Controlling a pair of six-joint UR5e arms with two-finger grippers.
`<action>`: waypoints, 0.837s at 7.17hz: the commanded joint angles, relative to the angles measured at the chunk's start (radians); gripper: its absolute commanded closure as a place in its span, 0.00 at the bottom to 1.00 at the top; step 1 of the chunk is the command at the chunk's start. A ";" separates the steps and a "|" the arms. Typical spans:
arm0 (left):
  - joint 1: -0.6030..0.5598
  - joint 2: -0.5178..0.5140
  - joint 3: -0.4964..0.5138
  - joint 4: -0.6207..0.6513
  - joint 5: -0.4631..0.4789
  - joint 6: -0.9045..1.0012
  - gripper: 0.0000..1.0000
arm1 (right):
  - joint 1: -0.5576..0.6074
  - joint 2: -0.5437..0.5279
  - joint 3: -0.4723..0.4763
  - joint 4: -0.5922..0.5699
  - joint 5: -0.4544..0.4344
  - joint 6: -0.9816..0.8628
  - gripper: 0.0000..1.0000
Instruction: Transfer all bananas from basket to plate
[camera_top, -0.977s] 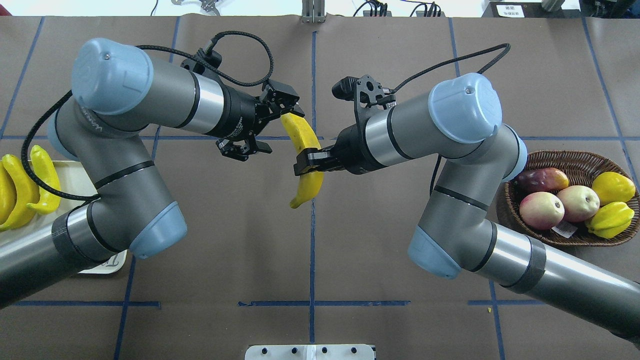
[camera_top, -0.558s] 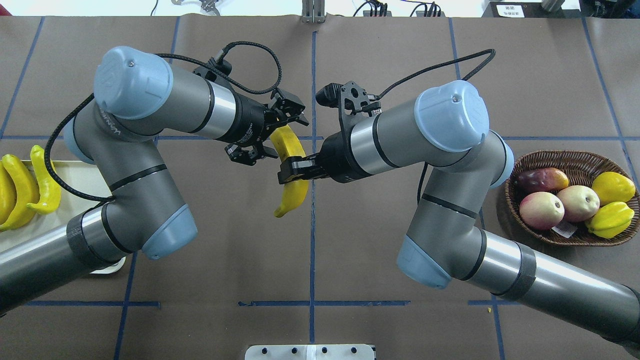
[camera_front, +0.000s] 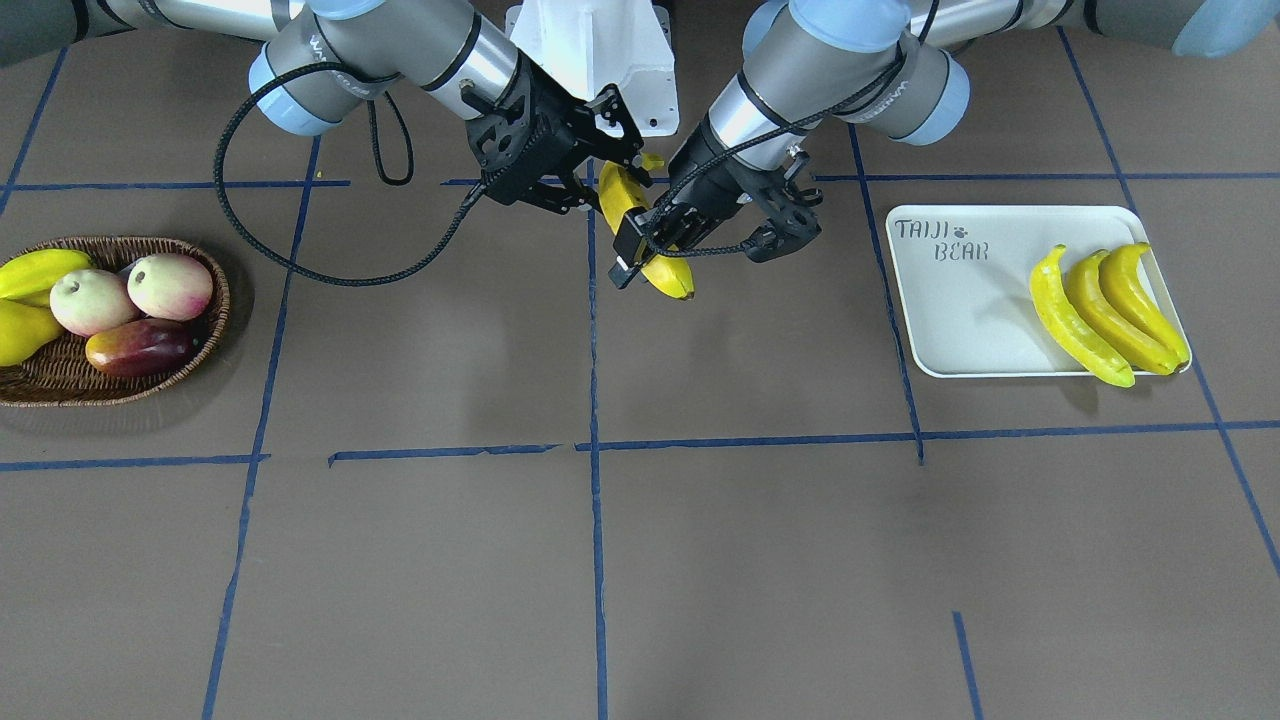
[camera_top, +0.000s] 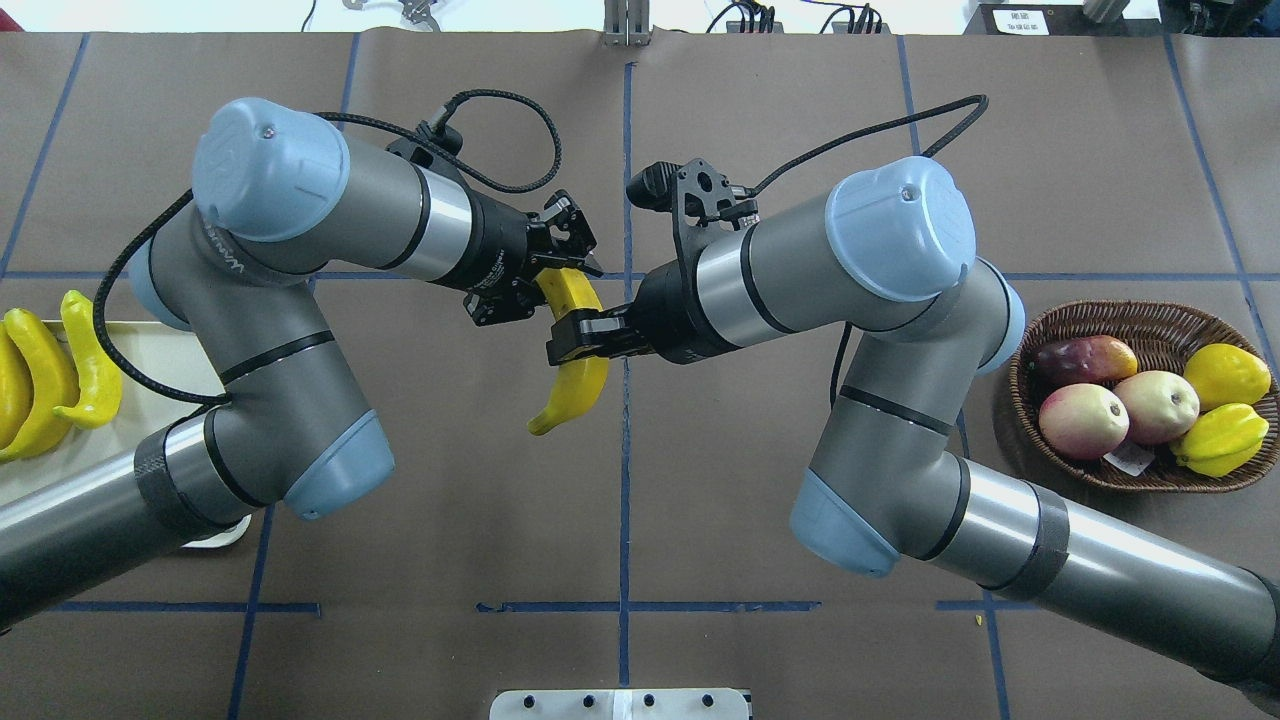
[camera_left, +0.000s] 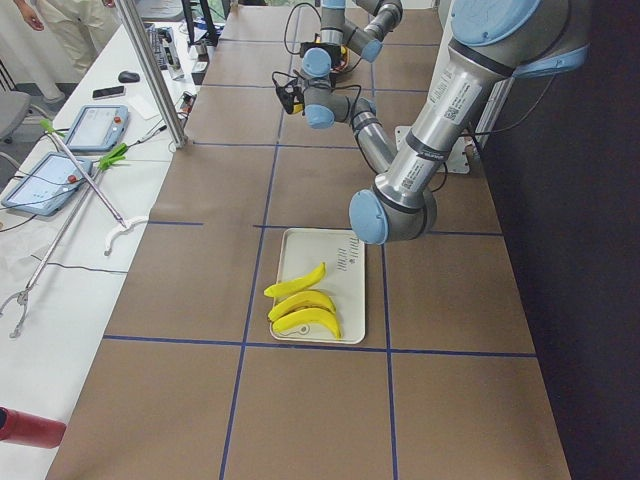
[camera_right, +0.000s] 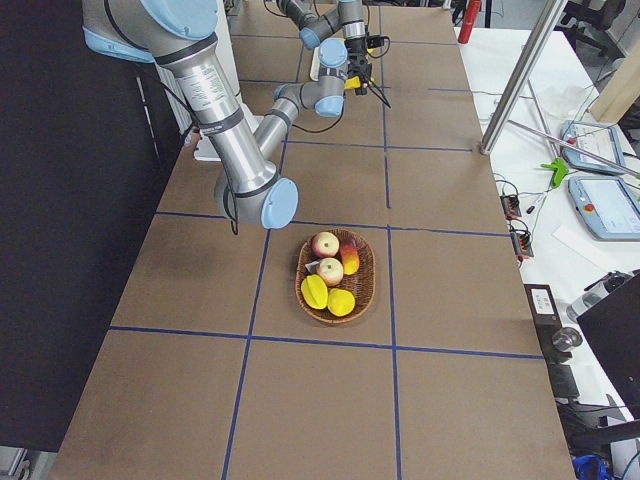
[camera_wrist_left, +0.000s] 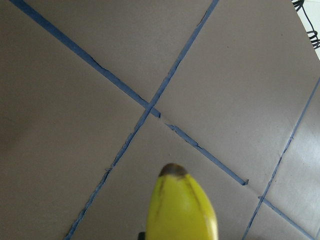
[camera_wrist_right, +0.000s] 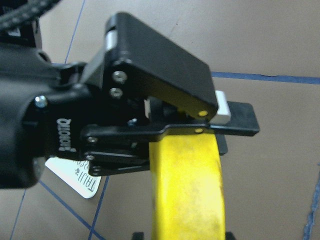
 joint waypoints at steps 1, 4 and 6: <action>-0.005 0.004 -0.002 0.004 0.000 -0.001 1.00 | 0.015 -0.003 0.000 0.001 0.004 0.005 0.01; -0.036 0.112 -0.020 -0.001 0.003 0.016 1.00 | 0.100 -0.064 0.010 -0.016 0.126 0.005 0.01; -0.122 0.232 -0.046 0.007 -0.012 0.111 1.00 | 0.241 -0.193 0.011 -0.017 0.226 -0.014 0.01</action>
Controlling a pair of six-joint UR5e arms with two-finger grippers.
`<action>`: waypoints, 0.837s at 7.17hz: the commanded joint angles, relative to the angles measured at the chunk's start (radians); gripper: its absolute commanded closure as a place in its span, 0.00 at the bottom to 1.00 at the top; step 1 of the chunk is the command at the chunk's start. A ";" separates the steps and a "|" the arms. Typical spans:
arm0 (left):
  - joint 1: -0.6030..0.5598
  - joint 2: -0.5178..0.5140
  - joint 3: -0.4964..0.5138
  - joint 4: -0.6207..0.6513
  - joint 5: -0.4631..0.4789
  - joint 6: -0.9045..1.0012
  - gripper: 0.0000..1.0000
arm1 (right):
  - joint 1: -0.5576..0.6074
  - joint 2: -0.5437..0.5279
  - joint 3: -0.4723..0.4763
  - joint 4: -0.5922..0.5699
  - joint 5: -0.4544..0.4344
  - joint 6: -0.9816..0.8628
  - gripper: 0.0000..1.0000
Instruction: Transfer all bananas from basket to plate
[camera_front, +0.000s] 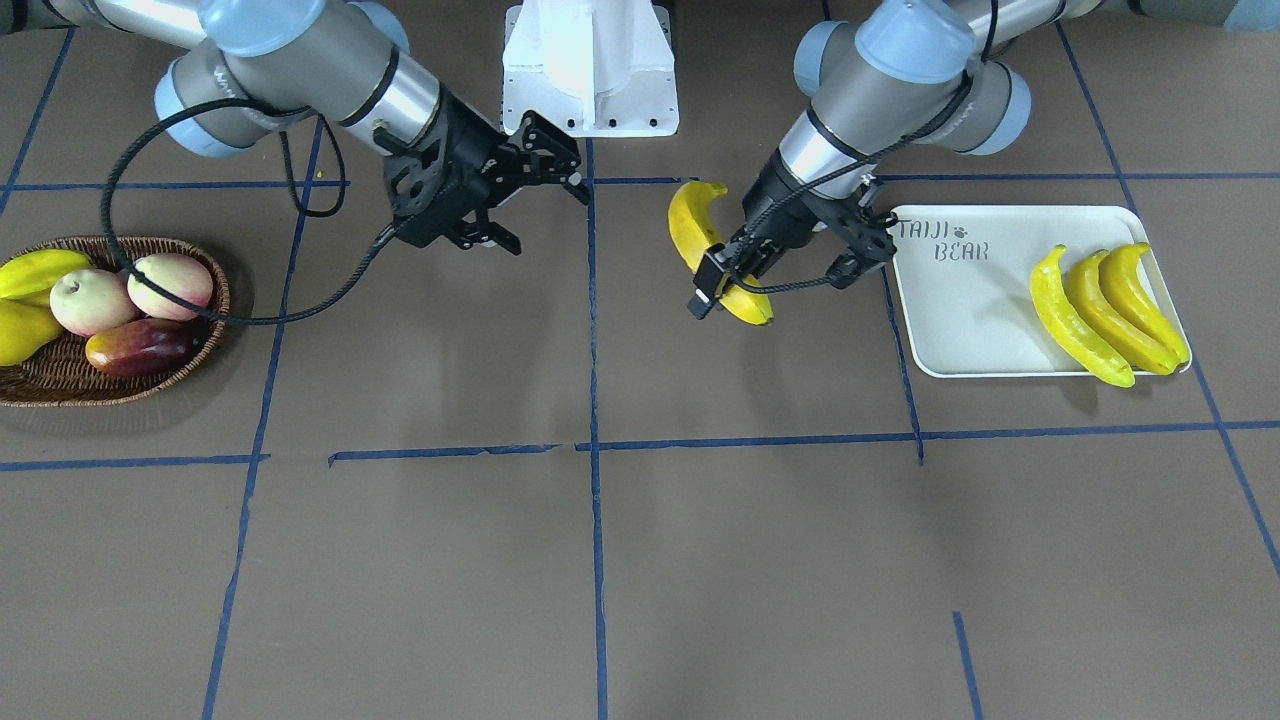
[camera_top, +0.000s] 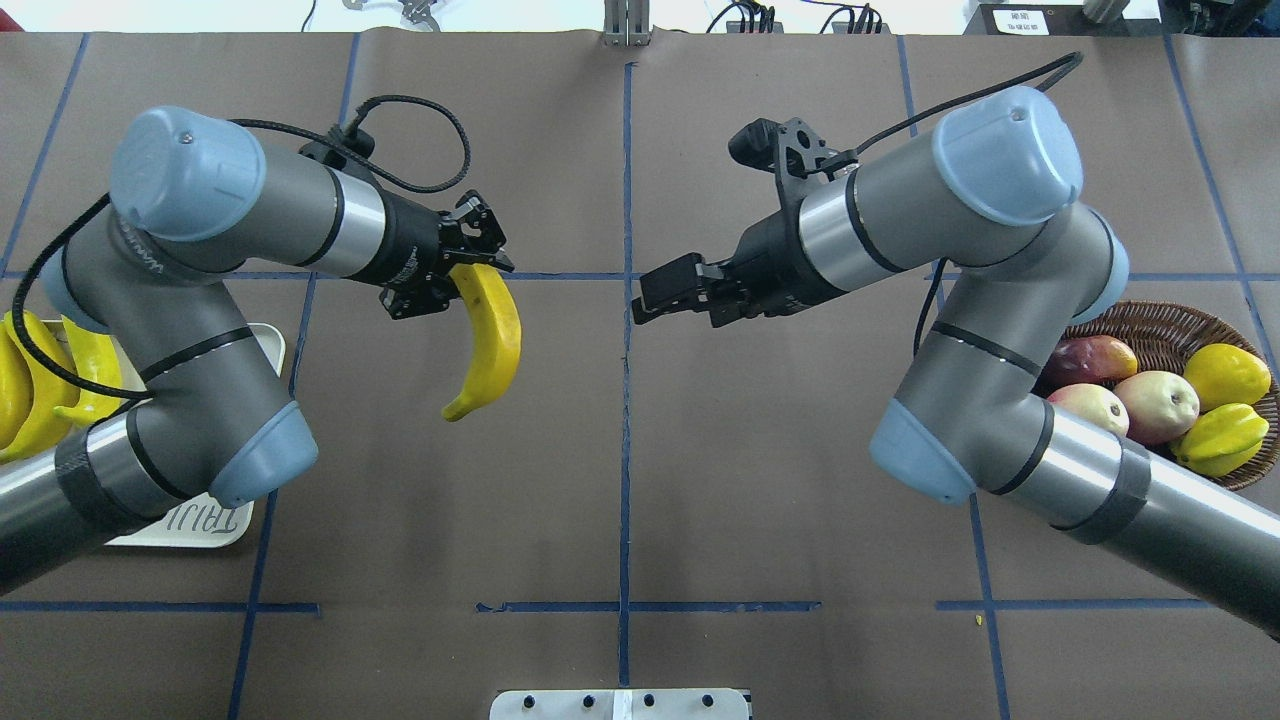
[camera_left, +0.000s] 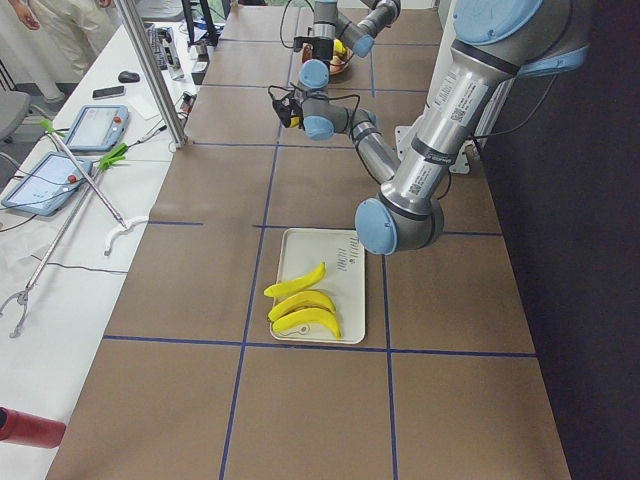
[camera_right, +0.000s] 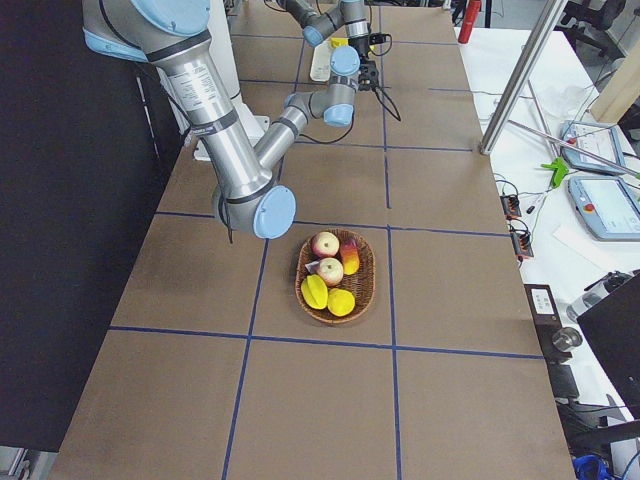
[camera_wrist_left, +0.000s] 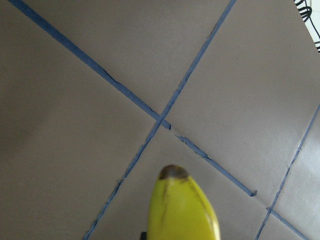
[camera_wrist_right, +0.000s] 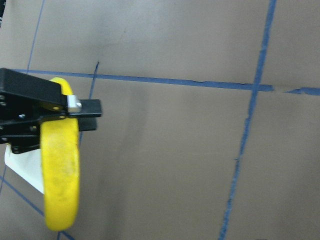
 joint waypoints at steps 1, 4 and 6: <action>-0.076 0.207 -0.066 0.016 -0.039 0.170 1.00 | 0.133 -0.127 -0.004 -0.002 0.067 -0.039 0.01; -0.154 0.442 -0.050 0.021 -0.070 0.440 0.94 | 0.208 -0.219 -0.025 -0.214 0.077 -0.328 0.01; -0.167 0.468 0.017 0.013 -0.068 0.477 0.94 | 0.266 -0.265 -0.021 -0.356 0.041 -0.592 0.01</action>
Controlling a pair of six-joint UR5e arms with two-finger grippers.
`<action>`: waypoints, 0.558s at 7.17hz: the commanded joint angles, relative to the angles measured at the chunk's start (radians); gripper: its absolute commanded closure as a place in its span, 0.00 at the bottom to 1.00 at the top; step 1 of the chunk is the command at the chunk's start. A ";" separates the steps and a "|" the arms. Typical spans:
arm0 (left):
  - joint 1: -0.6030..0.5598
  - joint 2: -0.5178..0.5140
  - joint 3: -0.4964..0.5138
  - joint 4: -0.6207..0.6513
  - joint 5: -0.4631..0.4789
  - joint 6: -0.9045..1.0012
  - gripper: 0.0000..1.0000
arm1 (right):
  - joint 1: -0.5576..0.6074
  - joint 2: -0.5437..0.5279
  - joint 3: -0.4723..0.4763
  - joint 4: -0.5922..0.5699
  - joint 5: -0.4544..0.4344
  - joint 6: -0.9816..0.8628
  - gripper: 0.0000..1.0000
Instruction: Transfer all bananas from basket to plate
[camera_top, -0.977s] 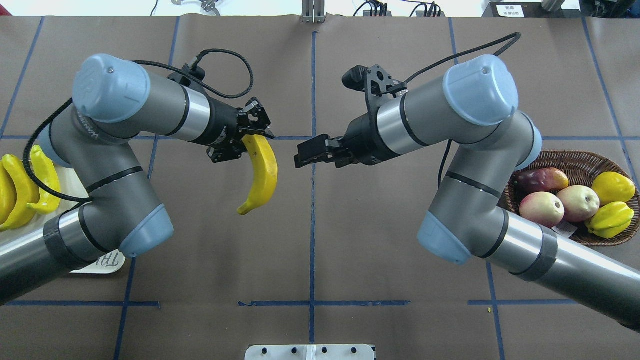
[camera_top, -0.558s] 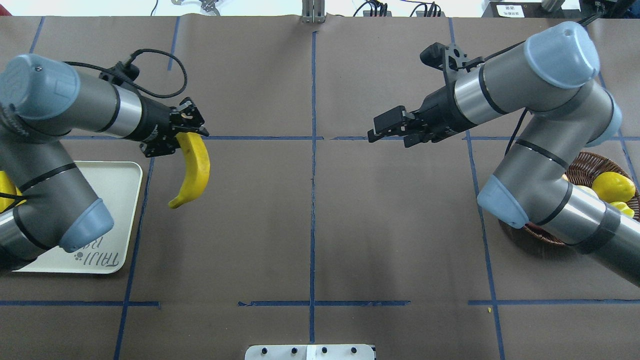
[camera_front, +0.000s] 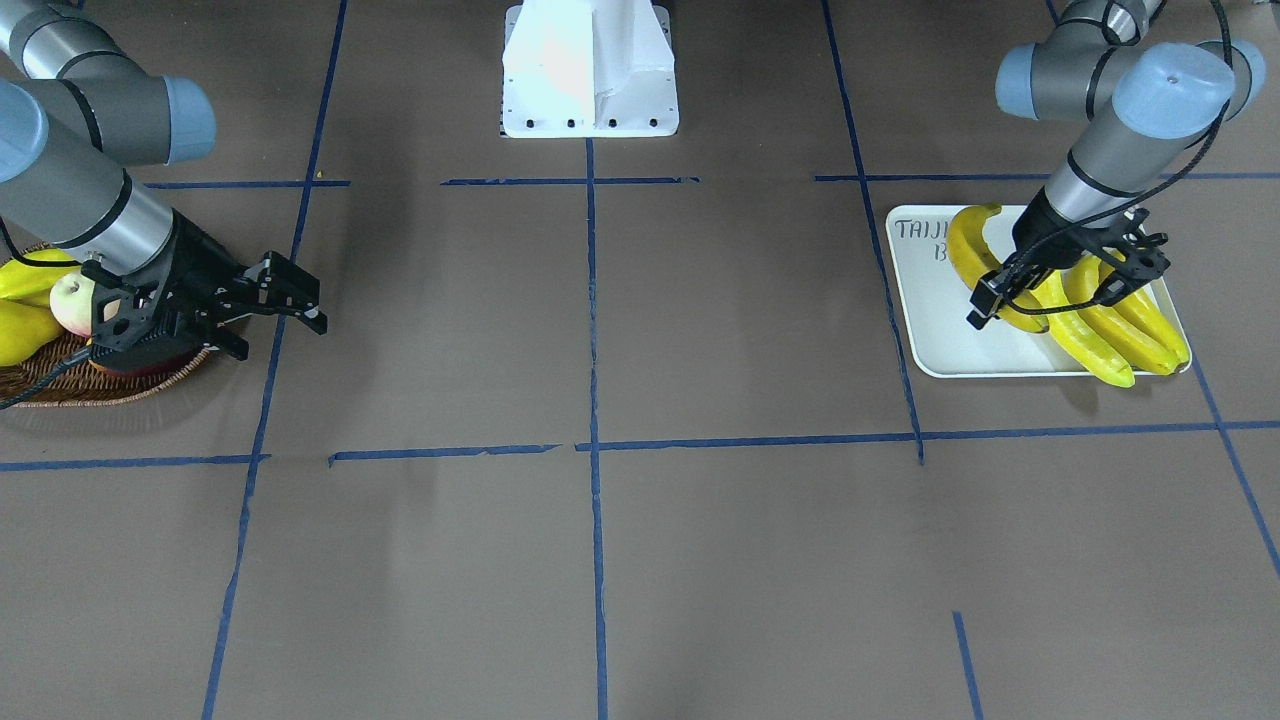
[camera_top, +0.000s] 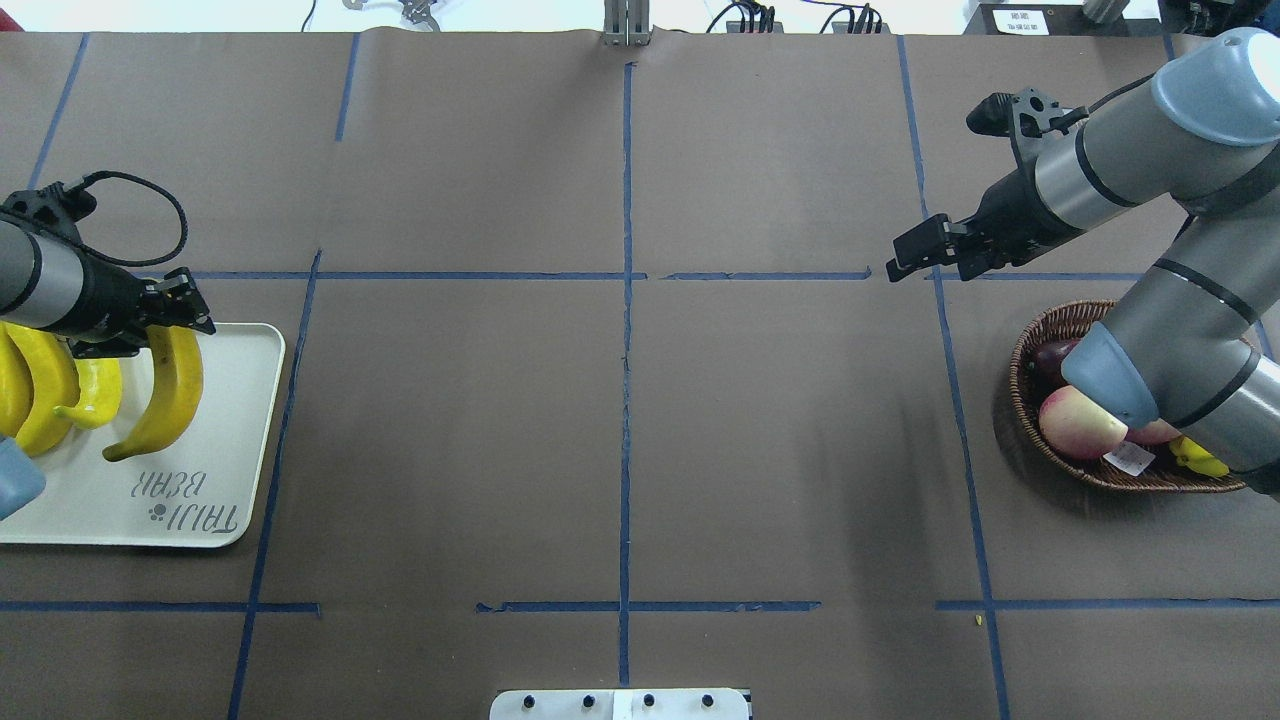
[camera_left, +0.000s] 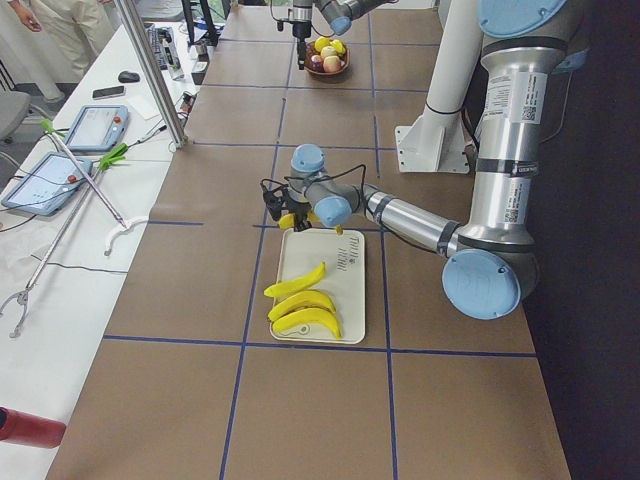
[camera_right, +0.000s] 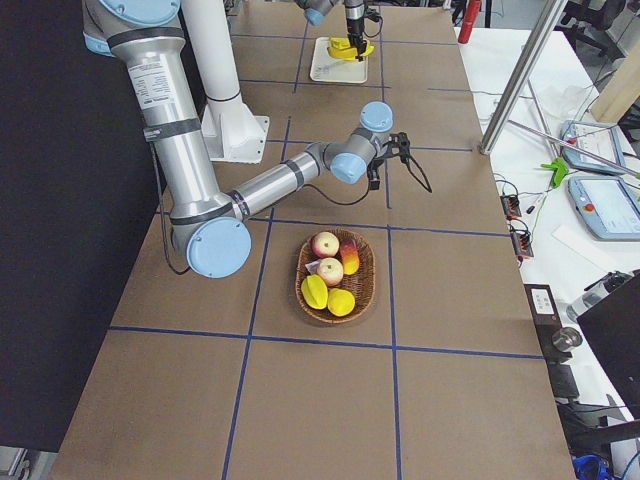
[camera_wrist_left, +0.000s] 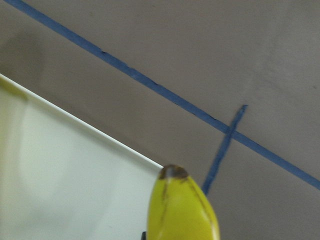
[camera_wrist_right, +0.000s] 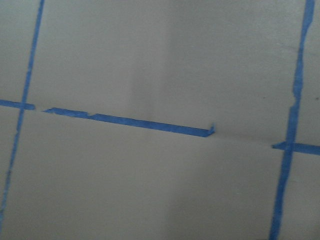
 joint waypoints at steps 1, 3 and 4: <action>-0.007 0.029 0.079 -0.017 0.020 0.027 0.94 | 0.077 -0.074 0.004 -0.108 -0.015 -0.275 0.01; -0.011 0.046 0.093 -0.040 0.052 0.102 0.01 | 0.108 -0.119 0.003 -0.110 -0.015 -0.340 0.01; -0.051 0.046 0.081 -0.035 0.042 0.147 0.00 | 0.118 -0.137 0.003 -0.112 -0.010 -0.340 0.01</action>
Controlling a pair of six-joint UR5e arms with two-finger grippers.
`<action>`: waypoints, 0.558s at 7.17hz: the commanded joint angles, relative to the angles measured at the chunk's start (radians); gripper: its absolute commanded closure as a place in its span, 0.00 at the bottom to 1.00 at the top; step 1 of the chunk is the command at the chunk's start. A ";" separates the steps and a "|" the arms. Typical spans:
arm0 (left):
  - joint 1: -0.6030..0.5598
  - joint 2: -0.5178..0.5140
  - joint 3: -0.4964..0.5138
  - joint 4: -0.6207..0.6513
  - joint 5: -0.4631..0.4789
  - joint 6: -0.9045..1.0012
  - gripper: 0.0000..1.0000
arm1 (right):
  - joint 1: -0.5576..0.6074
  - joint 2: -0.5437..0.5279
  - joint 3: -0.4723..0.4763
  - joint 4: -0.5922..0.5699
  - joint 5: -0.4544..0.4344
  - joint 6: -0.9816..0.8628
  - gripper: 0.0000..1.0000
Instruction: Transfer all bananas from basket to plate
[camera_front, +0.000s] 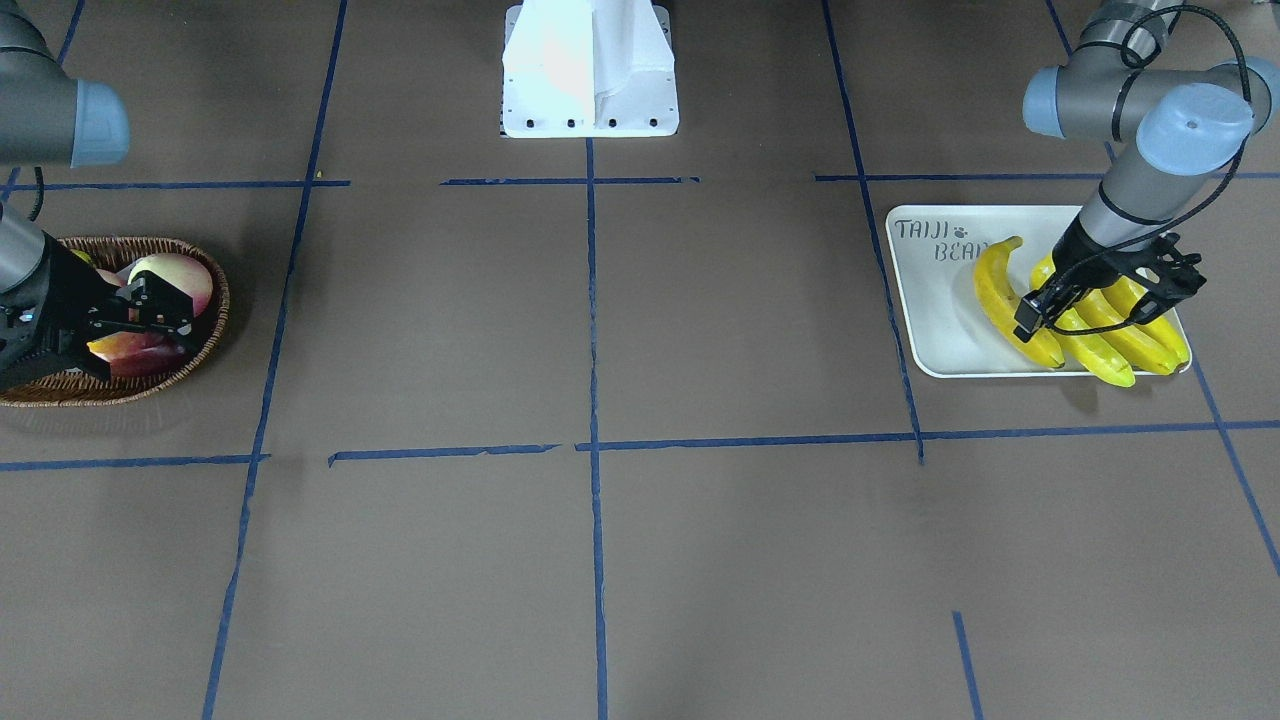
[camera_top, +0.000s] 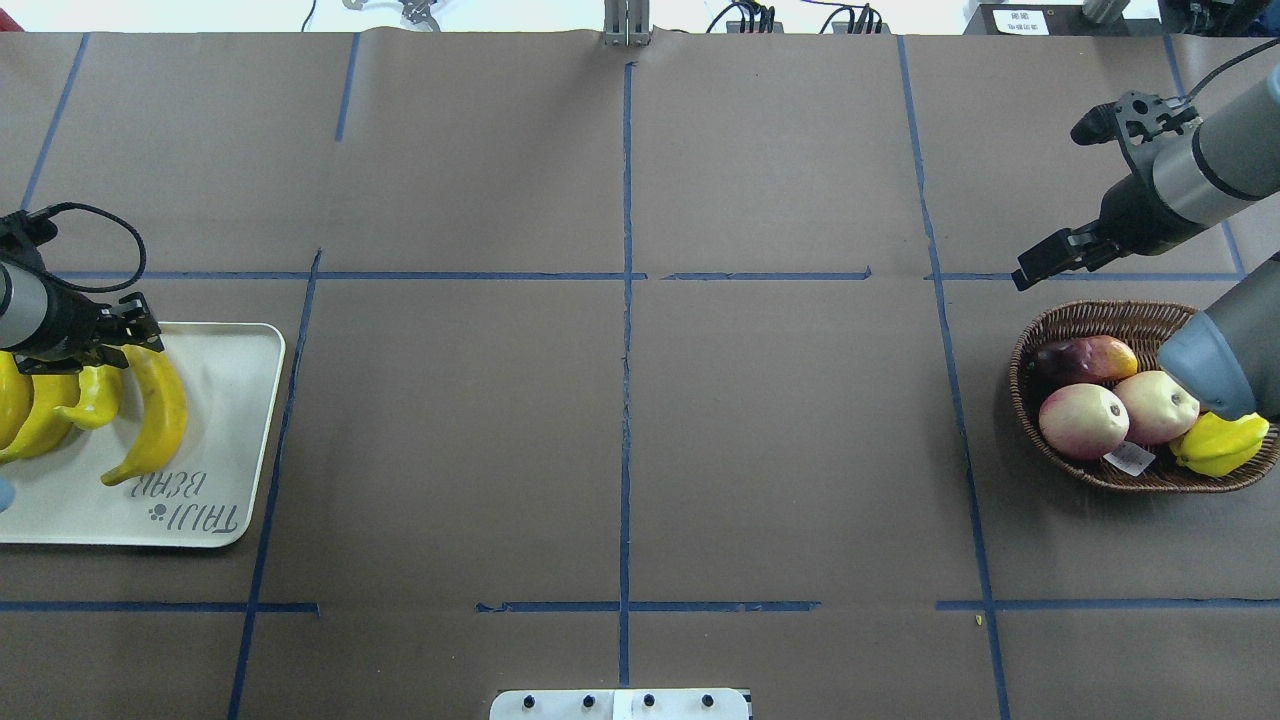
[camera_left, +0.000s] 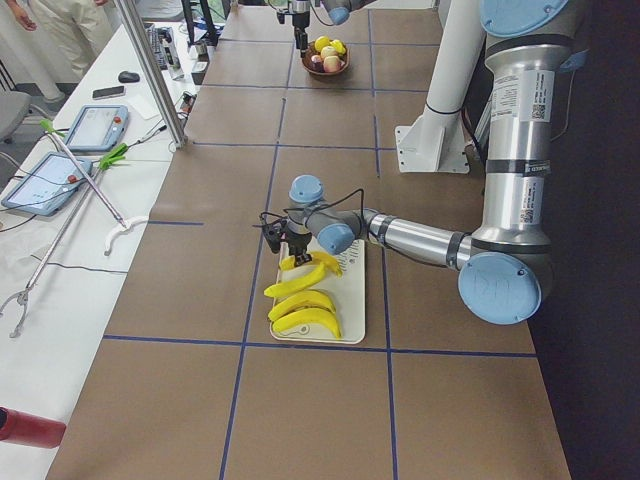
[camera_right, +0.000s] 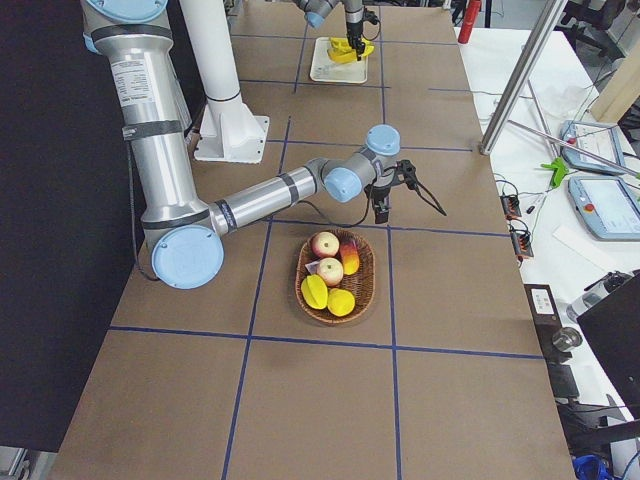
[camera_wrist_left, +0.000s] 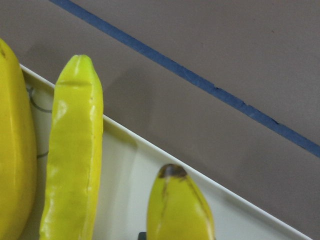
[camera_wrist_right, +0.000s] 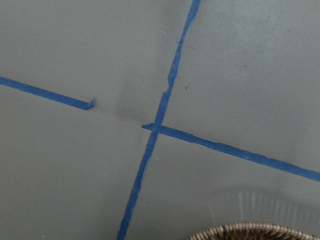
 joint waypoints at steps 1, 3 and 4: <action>-0.081 0.009 -0.015 0.009 -0.055 0.149 0.00 | 0.050 -0.041 0.000 -0.005 0.013 -0.019 0.01; -0.273 0.009 -0.011 0.025 -0.262 0.399 0.00 | 0.119 -0.093 -0.003 -0.007 0.016 -0.133 0.01; -0.316 0.035 -0.011 0.102 -0.263 0.629 0.00 | 0.148 -0.115 -0.014 -0.007 0.014 -0.201 0.01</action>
